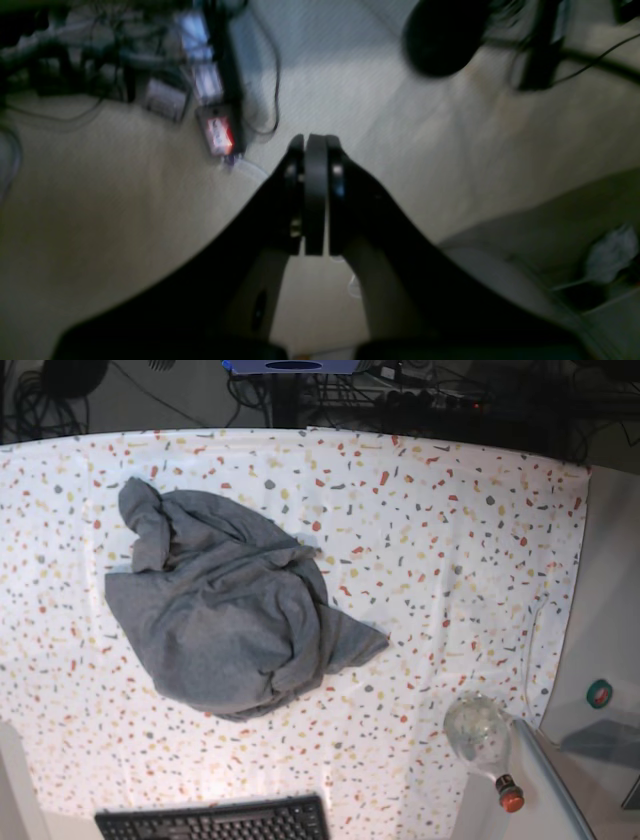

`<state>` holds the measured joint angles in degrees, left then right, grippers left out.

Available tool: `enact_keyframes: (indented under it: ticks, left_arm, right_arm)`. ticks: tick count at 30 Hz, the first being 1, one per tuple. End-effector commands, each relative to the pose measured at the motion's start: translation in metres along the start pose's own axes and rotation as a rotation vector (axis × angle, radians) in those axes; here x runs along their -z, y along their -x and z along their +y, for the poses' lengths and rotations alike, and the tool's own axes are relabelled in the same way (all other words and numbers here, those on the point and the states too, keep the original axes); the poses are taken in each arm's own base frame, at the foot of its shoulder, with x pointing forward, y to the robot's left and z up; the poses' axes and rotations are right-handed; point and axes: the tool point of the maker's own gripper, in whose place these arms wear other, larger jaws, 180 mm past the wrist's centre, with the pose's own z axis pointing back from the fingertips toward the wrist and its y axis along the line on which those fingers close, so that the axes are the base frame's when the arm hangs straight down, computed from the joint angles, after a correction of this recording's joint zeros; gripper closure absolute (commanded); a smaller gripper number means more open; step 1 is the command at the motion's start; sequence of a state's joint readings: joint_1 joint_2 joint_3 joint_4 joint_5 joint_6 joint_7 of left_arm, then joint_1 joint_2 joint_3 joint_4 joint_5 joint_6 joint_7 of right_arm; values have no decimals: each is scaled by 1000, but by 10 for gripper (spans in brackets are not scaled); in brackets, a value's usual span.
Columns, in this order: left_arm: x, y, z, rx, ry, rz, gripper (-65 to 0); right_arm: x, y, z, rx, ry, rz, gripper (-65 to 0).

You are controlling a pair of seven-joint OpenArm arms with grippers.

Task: Layout the t-shirt on the table in an organized manner, then fold the t-shirt properly

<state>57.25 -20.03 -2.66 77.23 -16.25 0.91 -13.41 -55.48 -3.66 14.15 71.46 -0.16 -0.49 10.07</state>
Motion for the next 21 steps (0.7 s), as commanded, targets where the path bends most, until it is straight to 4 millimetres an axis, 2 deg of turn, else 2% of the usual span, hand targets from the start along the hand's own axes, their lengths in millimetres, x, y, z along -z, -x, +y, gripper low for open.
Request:
enact_keyframes:
  ticks: [1,5,8,9,12,14,15,17,18,19,21]
  left_arm:
    - [-4,-26,0,-5,18,-81,0]
    - [-22,-89,-4,-37,35,-236,0]
    - [-34,-139,-12,-45,60,-361,0]
    - [-37,-154,-16,-45,70,-398,0]
    - [-39,-192,-18,-48,75,-501,0]
    - [-36,-204,-17,-49,71,-536,0]
    - [-34,-210,-16,-51,67,-553,0]
    - [-30,-220,-14,-52,62,-581,0]
    - [-27,-224,-14,-53,63,-579,-26]
    - [-24,-227,-14,-69,64,-572,-166]
    - [-16,-232,-11,-131,69,-555,-377]
  right_arm:
    - [-7,-20,-8,3,17,-72,0]
    - [-24,-97,-19,10,48,-249,0]
    - [-39,-155,-16,16,45,-352,0]
    - [-43,-180,-15,21,43,-397,0]
    - [-51,-239,-11,47,37,-474,0]
    - [-54,-270,0,62,10,-502,0]
    - [-54,-281,9,64,-11,-502,-26]
    - [-52,-301,26,62,-56,-505,-212]
    - [-51,-314,36,60,-82,-515,-305]
    - [-50,-325,45,56,-104,-523,-374]
    - [-50,-352,56,57,-130,-566,-408]
